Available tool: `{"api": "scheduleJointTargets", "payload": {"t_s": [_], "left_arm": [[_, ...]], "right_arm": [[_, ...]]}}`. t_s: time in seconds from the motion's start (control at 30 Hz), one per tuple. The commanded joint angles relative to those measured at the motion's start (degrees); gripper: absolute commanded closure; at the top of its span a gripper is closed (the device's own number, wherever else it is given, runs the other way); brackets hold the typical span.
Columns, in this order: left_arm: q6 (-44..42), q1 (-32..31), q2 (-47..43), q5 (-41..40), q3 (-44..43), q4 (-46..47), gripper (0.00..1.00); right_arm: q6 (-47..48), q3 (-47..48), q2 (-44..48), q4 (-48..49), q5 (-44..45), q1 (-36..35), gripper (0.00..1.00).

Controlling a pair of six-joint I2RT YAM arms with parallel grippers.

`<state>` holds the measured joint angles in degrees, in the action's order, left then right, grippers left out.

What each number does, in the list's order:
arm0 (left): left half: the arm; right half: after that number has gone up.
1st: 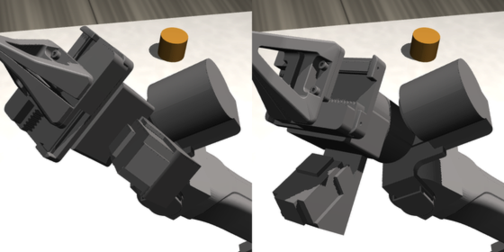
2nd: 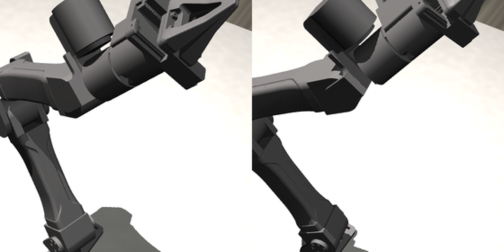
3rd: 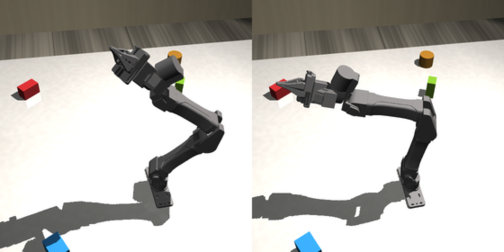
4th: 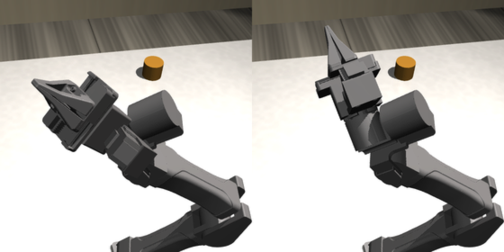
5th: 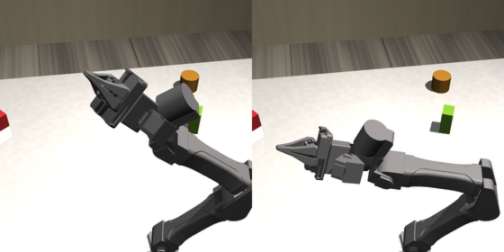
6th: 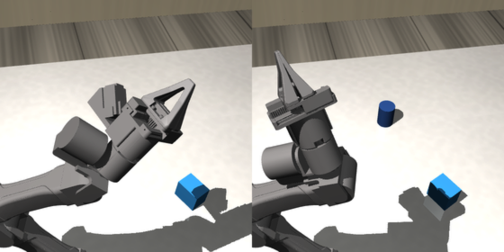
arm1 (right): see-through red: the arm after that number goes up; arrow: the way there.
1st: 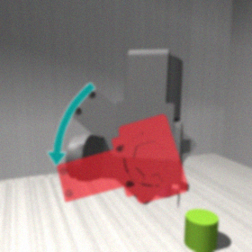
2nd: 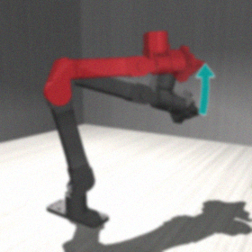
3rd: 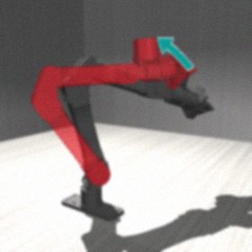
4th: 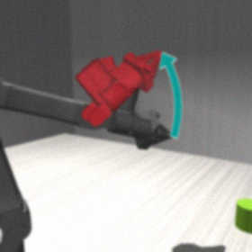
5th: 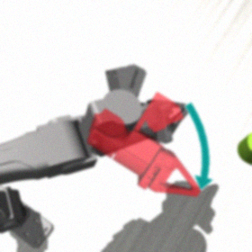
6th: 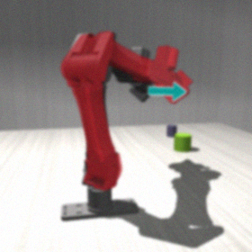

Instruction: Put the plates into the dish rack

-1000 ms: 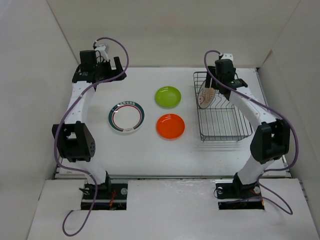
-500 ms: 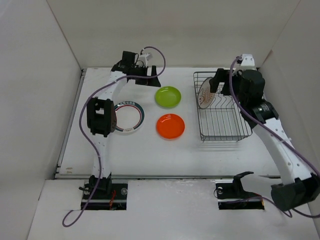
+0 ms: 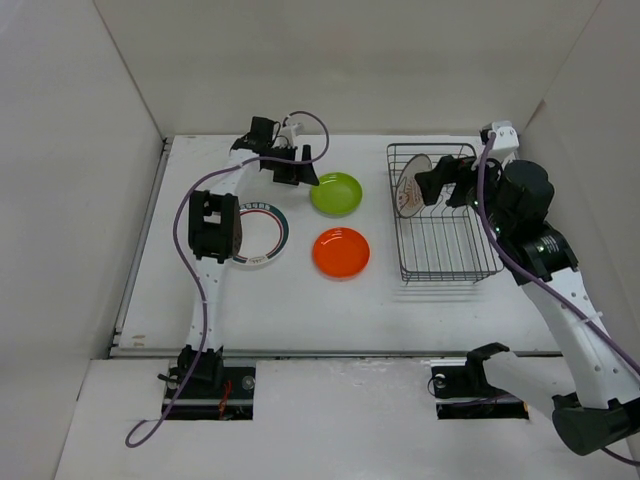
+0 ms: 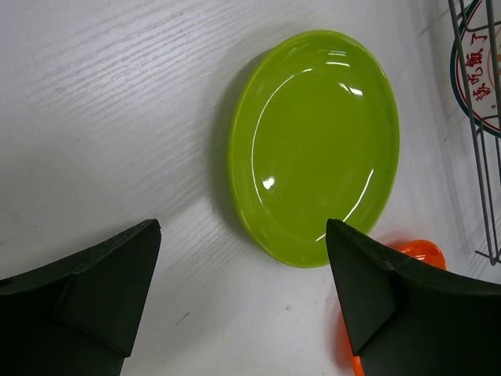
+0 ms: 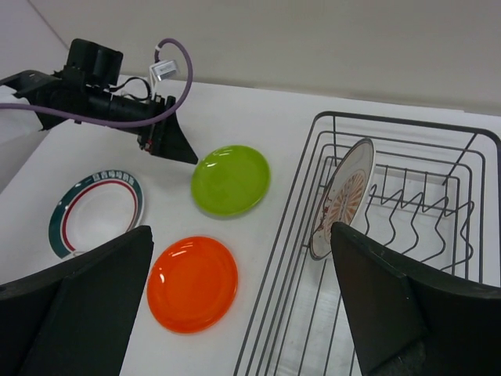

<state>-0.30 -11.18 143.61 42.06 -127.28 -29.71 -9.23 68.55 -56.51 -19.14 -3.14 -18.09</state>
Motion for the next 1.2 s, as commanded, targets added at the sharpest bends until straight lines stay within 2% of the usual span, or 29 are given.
{"api": "scheduleJointTargets", "payload": {"t_s": [0.0, 0.07, 0.17, 0.37, 0.7, 0.73, 0.83, 0.87, 0.93, 1.03, 1.17], "left_arm": [[0.4, -0.2, 1.1, 1.4, -3.1, 0.1, 0.16], [1.0, -0.2, 1.6, 1.4, -3.1, 0.1, 0.20], [2.2, -0.2, 3.2, 1.9, -4.1, 0.1, 0.32], [3.9, -0.9, 5.0, 1.9, -4.6, 0.7, 0.36], [5.0, -4.0, 6.7, 1.4, -4.1, 0.7, 0.51], [5.0, -4.0, 6.7, 0.8, -4.1, 0.7, 0.60], [5.6, -4.0, 7.2, -0.8, -4.1, 0.7, 0.76], [6.3, -4.0, 7.7, -1.7, -4.1, 0.7, 0.91], [6.8, -4.0, 7.7, -3.0, -4.1, 1.3, 1.00], [10.2, -3.0, 6.4, -3.6, -2.3, 4.0, 1.00], [15.4, -0.4, 0.6, 1.9, 0.1, 9.8, 1.00]], "right_arm": [[1.2, -1.2, 0.6, -0.2, 0.7, -0.5, 0.01], [1.2, -1.9, 0.6, -0.2, 0.2, -0.5, 0.01], [0.7, -3.4, 1.1, 0.3, 0.1, -0.5, 0.01], [0.7, -4.6, 2.3, 0.3, 0.1, -0.5, 0.01], [0.2, -5.6, 2.8, -0.2, -0.6, -0.5, 0.01], [-0.3, -5.6, 2.8, -0.2, -0.6, -0.5, 0.01], [-0.3, -6.2, 3.3, -0.2, -0.6, -0.5, 0.01], [-0.3, -6.2, 3.3, -0.2, -0.6, -0.5, 0.01], [-0.9, -6.7, 3.3, 0.3, -1.1, -0.5, 0.01], [-0.9, -8.0, 3.3, 1.0, -1.9, -0.5, 0.01], [-1.9, -9.5, 2.8, 2.2, -2.5, -0.5, 0.01]]}}
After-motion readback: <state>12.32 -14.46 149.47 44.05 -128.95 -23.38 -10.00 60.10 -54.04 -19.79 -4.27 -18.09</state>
